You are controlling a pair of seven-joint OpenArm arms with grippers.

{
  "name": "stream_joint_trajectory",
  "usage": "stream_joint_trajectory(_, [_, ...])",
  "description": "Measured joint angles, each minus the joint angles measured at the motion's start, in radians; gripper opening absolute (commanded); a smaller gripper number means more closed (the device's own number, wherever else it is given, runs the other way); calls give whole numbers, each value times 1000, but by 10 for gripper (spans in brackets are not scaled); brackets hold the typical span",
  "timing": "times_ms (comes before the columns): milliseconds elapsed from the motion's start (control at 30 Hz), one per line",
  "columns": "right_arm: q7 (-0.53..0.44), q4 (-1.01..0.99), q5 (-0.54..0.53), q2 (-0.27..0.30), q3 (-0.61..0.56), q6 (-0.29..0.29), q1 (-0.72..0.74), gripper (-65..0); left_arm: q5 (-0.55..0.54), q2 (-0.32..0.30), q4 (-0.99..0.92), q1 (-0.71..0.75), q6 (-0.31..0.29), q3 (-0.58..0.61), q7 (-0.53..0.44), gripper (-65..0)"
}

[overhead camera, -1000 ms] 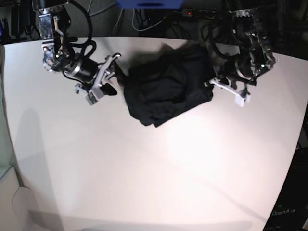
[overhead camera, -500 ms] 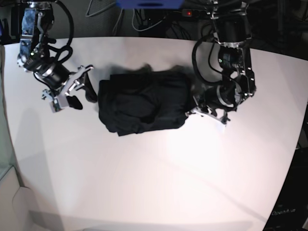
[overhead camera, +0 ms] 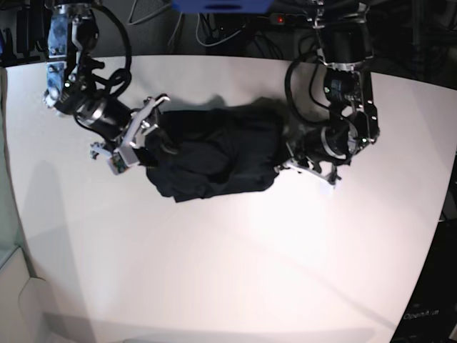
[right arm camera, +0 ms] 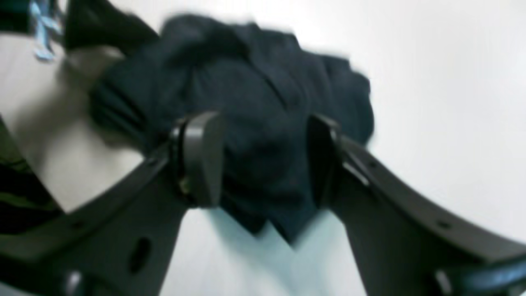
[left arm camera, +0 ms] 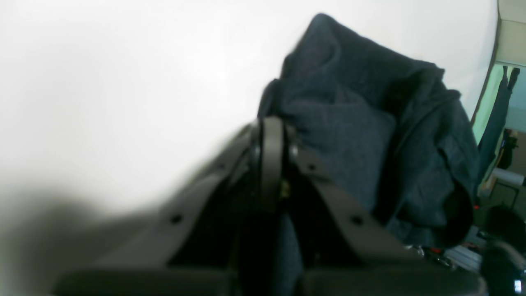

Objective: Fold the T-shirt properly
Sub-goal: 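Grasp the black bundle's sides with both grippers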

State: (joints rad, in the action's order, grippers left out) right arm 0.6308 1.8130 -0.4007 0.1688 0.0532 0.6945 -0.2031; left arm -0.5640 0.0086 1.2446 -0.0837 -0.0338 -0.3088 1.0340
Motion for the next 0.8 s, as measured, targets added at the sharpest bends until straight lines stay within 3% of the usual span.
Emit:
stream_joint_trajectory(267, [8,-37,0,-10,-163,0,72,-339,-14,-59,0,0,-5,0,4,-650])
stream_joint_trajectory(400, [7,-111,0,-14,-239,0,118,-340,-14,-60,1,0,-5,-3,3,-650])
stream_joint_trajectory(800, [0,-308,2,-88,-245,-1,207,-340,-6,-55,1,-3,-4,-3,5,-650])
